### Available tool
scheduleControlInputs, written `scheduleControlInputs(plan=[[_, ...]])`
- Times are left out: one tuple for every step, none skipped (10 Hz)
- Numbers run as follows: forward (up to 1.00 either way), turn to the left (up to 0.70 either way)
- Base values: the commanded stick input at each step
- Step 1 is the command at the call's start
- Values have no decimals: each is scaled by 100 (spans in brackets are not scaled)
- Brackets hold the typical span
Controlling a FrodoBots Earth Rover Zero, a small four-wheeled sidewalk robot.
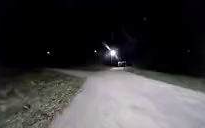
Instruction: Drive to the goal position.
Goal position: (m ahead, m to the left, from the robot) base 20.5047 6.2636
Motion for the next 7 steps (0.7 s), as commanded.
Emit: scheduleControlInputs(plan=[[70, 0], [70, 0], [70, 0], [70, 0], [70, 0], [70, 0], [70, 0]])
